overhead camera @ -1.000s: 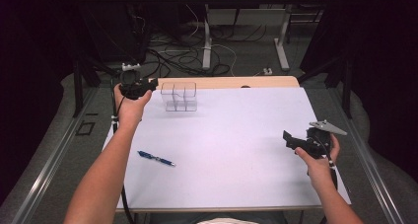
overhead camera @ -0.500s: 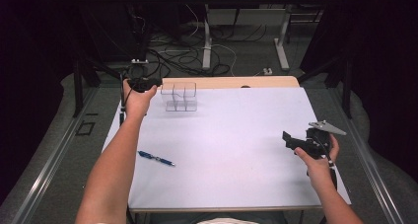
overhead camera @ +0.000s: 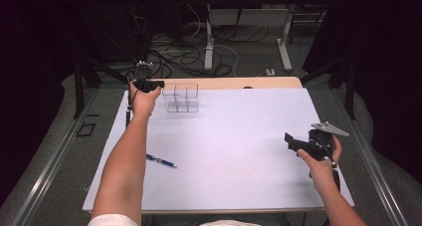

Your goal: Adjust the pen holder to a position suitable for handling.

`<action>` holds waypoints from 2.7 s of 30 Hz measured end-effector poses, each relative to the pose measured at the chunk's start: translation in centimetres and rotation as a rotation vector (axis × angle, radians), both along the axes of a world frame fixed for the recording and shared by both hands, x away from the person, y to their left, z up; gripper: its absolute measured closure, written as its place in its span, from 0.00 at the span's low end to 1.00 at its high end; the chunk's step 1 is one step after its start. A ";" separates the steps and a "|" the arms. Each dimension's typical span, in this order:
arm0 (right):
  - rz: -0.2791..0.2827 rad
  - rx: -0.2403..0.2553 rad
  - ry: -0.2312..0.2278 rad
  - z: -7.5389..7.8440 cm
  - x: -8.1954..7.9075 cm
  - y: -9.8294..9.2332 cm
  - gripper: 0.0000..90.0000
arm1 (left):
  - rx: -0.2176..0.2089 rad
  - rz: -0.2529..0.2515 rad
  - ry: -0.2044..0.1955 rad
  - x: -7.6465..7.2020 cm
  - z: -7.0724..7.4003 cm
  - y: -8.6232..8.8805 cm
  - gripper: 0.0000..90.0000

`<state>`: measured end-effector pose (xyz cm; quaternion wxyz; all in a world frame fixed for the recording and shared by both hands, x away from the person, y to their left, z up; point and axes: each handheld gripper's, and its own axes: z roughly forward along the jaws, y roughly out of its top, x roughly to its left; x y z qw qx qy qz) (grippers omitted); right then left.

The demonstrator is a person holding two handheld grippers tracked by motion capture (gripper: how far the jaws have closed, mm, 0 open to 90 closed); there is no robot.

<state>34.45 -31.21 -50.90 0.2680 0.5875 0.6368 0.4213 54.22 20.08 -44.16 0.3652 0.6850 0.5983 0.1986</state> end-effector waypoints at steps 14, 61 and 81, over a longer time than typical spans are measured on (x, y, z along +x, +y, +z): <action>0.007 0.010 0.009 -0.1 0.0 0.0 0.04 | 0.056 0.016 0.080 0.9 -2.2 -0.9 0.87; 0.034 0.041 0.010 -0.4 0.3 -0.5 0.08 | 0.108 0.107 0.153 -0.1 -1.9 -1.7 1.00; 0.038 0.040 0.015 -0.3 0.3 -0.1 0.08 | 0.065 0.124 0.177 -5.0 -1.8 -0.1 1.00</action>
